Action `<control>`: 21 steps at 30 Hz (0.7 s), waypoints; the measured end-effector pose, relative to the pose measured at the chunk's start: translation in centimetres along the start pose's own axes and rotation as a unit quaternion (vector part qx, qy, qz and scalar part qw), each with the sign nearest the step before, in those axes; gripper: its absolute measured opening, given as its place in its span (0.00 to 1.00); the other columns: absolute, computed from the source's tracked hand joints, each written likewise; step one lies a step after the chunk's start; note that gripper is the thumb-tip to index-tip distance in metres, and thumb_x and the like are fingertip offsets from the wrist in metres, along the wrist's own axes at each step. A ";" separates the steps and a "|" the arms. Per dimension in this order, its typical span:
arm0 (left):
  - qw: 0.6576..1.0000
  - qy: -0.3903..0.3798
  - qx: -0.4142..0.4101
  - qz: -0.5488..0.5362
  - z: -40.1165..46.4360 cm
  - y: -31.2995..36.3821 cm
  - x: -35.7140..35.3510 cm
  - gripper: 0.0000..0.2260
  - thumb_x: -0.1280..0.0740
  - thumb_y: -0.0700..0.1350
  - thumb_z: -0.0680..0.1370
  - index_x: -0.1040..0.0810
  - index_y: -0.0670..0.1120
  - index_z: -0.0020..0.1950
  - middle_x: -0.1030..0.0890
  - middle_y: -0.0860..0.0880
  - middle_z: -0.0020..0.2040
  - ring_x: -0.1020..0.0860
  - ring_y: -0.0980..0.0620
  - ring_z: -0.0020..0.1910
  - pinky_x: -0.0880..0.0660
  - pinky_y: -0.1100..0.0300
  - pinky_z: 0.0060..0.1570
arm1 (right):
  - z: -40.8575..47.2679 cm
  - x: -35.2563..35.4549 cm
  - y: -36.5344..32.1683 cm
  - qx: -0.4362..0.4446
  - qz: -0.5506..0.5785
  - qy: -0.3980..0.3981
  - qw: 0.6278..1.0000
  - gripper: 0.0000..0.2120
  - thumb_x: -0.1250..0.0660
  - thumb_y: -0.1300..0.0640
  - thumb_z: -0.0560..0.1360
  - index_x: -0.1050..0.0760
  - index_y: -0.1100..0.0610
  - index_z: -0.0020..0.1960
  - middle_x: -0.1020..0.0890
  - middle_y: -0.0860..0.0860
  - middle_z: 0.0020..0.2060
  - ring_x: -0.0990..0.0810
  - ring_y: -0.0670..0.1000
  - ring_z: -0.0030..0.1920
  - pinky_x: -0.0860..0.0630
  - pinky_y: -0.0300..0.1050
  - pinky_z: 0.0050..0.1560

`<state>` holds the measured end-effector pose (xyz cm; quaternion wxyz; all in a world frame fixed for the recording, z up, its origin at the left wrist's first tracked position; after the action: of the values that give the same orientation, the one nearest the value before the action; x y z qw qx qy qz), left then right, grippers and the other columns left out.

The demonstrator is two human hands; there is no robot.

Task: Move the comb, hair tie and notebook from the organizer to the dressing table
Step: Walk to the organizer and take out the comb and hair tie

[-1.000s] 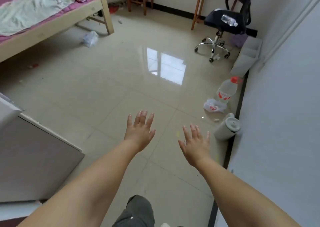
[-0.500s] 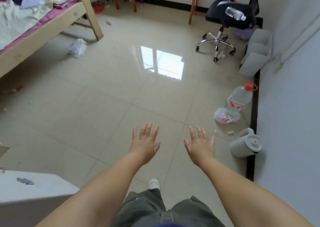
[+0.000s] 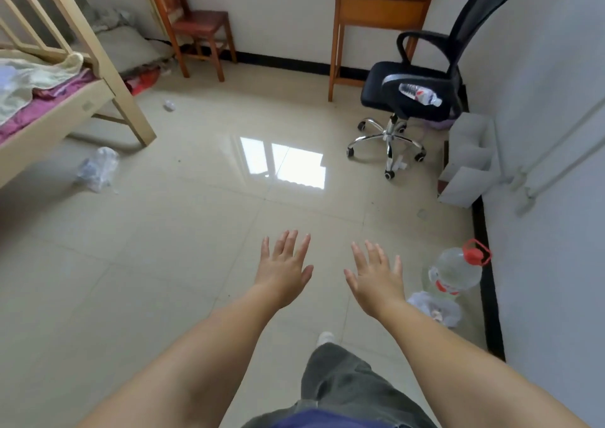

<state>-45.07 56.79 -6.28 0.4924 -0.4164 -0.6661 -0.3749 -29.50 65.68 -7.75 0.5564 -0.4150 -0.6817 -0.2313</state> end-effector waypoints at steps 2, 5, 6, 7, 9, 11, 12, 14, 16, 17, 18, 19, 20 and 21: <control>1.000 0.015 0.020 -0.003 5.8 -1.2 3.1 0.28 0.56 0.57 0.79 0.63 0.51 0.75 0.55 0.47 0.78 0.58 0.47 0.77 0.60 0.42 0.72 | 6.4 3.2 0.3 0.006 -0.017 0.007 1.000 0.28 0.55 0.42 0.78 0.57 0.48 0.76 0.50 0.52 0.77 0.53 0.53 0.77 0.55 0.63 0.73; 0.999 0.027 0.030 -0.011 13.7 -3.1 6.5 0.28 0.55 0.57 0.79 0.62 0.50 0.75 0.54 0.46 0.78 0.57 0.47 0.77 0.59 0.42 0.73 | 15.4 7.1 0.0 0.012 -0.026 0.009 1.000 0.28 0.55 0.42 0.78 0.57 0.48 0.76 0.49 0.53 0.77 0.53 0.53 0.76 0.55 0.64 0.72; 0.999 0.032 0.035 -0.011 16.0 -3.7 7.2 0.28 0.55 0.57 0.79 0.62 0.50 0.75 0.54 0.46 0.78 0.57 0.47 0.77 0.59 0.41 0.73 | 18.0 7.9 -0.4 0.018 -0.028 0.013 0.999 0.28 0.55 0.42 0.78 0.57 0.48 0.76 0.49 0.53 0.77 0.53 0.53 0.76 0.55 0.64 0.72; 0.999 0.033 0.040 -0.012 18.4 -4.5 7.8 0.28 0.55 0.57 0.79 0.62 0.50 0.75 0.55 0.46 0.78 0.57 0.47 0.77 0.59 0.41 0.73 | 20.8 8.6 -0.8 0.025 -0.030 0.014 0.999 0.28 0.55 0.42 0.78 0.57 0.47 0.76 0.49 0.53 0.77 0.53 0.53 0.76 0.55 0.64 0.72; 0.998 0.022 0.049 -0.010 23.6 -6.3 8.5 0.28 0.56 0.57 0.79 0.63 0.50 0.75 0.56 0.46 0.78 0.58 0.47 0.77 0.59 0.41 0.73 | 26.4 9.6 -1.7 0.034 -0.032 0.010 0.999 0.28 0.55 0.42 0.78 0.57 0.47 0.76 0.49 0.52 0.77 0.53 0.53 0.76 0.55 0.64 0.72; 0.998 0.019 0.052 -0.001 29.2 -8.4 9.3 0.28 0.56 0.57 0.79 0.63 0.51 0.75 0.56 0.46 0.78 0.58 0.47 0.77 0.59 0.41 0.72 | 32.5 10.8 -2.5 0.039 -0.039 0.014 0.998 0.28 0.55 0.42 0.78 0.57 0.47 0.76 0.49 0.53 0.77 0.53 0.53 0.76 0.55 0.64 0.72; 0.999 0.018 0.050 0.000 32.4 -9.6 9.8 0.28 0.56 0.57 0.79 0.63 0.51 0.75 0.56 0.46 0.78 0.58 0.47 0.77 0.59 0.41 0.72 | 35.8 11.4 -2.9 0.041 -0.038 0.015 0.998 0.28 0.55 0.42 0.78 0.57 0.47 0.76 0.49 0.53 0.77 0.53 0.53 0.76 0.55 0.64 0.72; 0.999 0.020 0.048 0.006 38.7 -12.1 11.2 0.28 0.56 0.57 0.80 0.64 0.50 0.75 0.57 0.46 0.78 0.58 0.47 0.77 0.59 0.41 0.72 | 42.2 12.9 -3.3 0.036 -0.037 0.019 0.998 0.28 0.55 0.43 0.78 0.57 0.48 0.76 0.49 0.53 0.77 0.53 0.54 0.77 0.55 0.64 0.72; 0.999 0.014 0.038 0.020 45.0 -14.2 13.1 0.27 0.56 0.56 0.80 0.63 0.50 0.75 0.56 0.46 0.78 0.58 0.47 0.77 0.59 0.41 0.72 | 48.3 14.8 -3.4 0.019 -0.028 0.023 0.999 0.28 0.55 0.42 0.78 0.56 0.48 0.76 0.49 0.53 0.77 0.53 0.54 0.76 0.55 0.64 0.72; 0.999 0.009 0.032 0.024 47.9 -15.2 14.2 0.27 0.56 0.56 0.80 0.63 0.50 0.75 0.56 0.46 0.78 0.58 0.47 0.77 0.59 0.41 0.72 | 51.0 15.9 -3.4 0.008 -0.019 0.025 0.999 0.28 0.55 0.42 0.78 0.56 0.48 0.76 0.49 0.53 0.77 0.52 0.54 0.76 0.54 0.64 0.72; 0.999 0.012 0.027 0.029 51.0 -16.0 15.5 0.27 0.56 0.56 0.80 0.63 0.50 0.75 0.56 0.46 0.78 0.58 0.47 0.77 0.59 0.41 0.72 | 53.6 17.1 -3.3 -0.004 -0.009 0.033 0.999 0.28 0.54 0.42 0.78 0.55 0.48 0.76 0.48 0.52 0.77 0.52 0.54 0.76 0.54 0.64 0.72; 0.999 0.011 0.018 0.040 54.2 -16.7 16.9 0.27 0.56 0.56 0.80 0.63 0.50 0.75 0.56 0.46 0.78 0.58 0.47 0.77 0.59 0.41 0.72 | 56.2 18.5 -3.1 -0.018 -0.003 0.039 0.999 0.28 0.54 0.42 0.78 0.54 0.48 0.76 0.48 0.52 0.77 0.52 0.54 0.76 0.54 0.64 0.72; 0.999 0.012 0.008 0.041 57.3 -17.2 18.3 0.27 0.56 0.56 0.80 0.63 0.50 0.75 0.56 0.45 0.78 0.58 0.47 0.77 0.60 0.41 0.72 | 58.8 19.8 -2.8 -0.028 0.006 0.041 0.999 0.27 0.54 0.42 0.78 0.53 0.48 0.75 0.48 0.52 0.77 0.52 0.53 0.76 0.54 0.64 0.72; 0.999 0.008 -0.002 0.040 60.4 -17.5 19.4 0.27 0.56 0.56 0.80 0.63 0.50 0.75 0.56 0.45 0.78 0.58 0.47 0.77 0.60 0.41 0.72 | 61.1 21.0 -2.3 -0.036 0.008 0.038 0.999 0.27 0.53 0.43 0.78 0.53 0.47 0.75 0.48 0.52 0.77 0.52 0.53 0.76 0.54 0.64 0.72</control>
<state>-85.25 108.78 -3.21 0.5117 -0.4402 -0.6442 -0.3597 -66.82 118.39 -4.21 0.5685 -0.4315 -0.6476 -0.2670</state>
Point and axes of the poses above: each hand's wrist, its own z-axis towards the middle knuckle, its own x-axis out of the back of the hand, y = z × x, the point moved 7 cm from there along z, towards the middle knuckle
